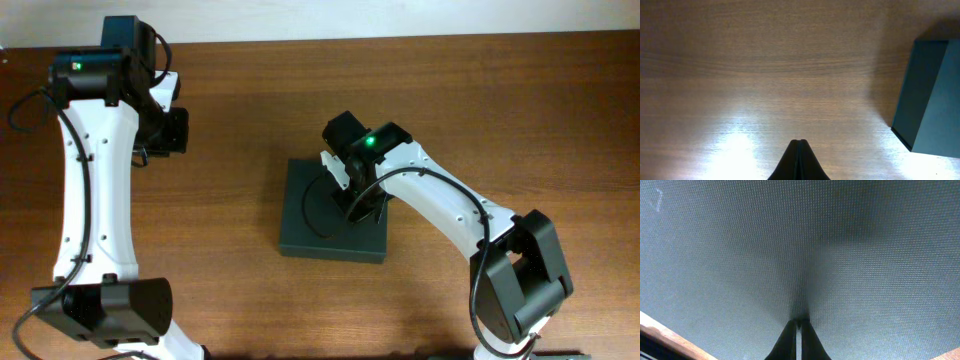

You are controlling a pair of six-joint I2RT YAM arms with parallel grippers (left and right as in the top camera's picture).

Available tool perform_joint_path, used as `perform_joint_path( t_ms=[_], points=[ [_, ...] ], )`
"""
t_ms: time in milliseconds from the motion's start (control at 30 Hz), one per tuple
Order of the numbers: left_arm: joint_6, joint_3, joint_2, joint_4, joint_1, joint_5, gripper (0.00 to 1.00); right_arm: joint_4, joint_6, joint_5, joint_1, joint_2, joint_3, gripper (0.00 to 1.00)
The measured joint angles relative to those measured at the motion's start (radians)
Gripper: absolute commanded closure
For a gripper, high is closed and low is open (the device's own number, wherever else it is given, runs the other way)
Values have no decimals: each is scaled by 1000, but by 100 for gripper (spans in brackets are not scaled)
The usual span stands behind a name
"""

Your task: Pack container

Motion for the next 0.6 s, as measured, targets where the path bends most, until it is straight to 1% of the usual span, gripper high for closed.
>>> perform_joint_path(
  t_ms=[100,200,267,333,433,600],
  points=[
    [0,0,-16,0,0,1,98,-13,0,7,-5,1,11,96],
    [2,-3,-54,1,0,19,98,-61,5,40,-18,6,36,96],
    [17,-17,-99,18,0,50,98,-93,15,82,-59,5,56,96],
    [29,-51,-154,48,0,75,98,-92,18,108,-122,-4,85,96],
    [47,-159,-272,122,0,98,98,-86,22,136,-238,-77,100,96],
    [61,-439,-507,264,0,137,98,-83,18,167,-389,-293,101,96]
  ],
)
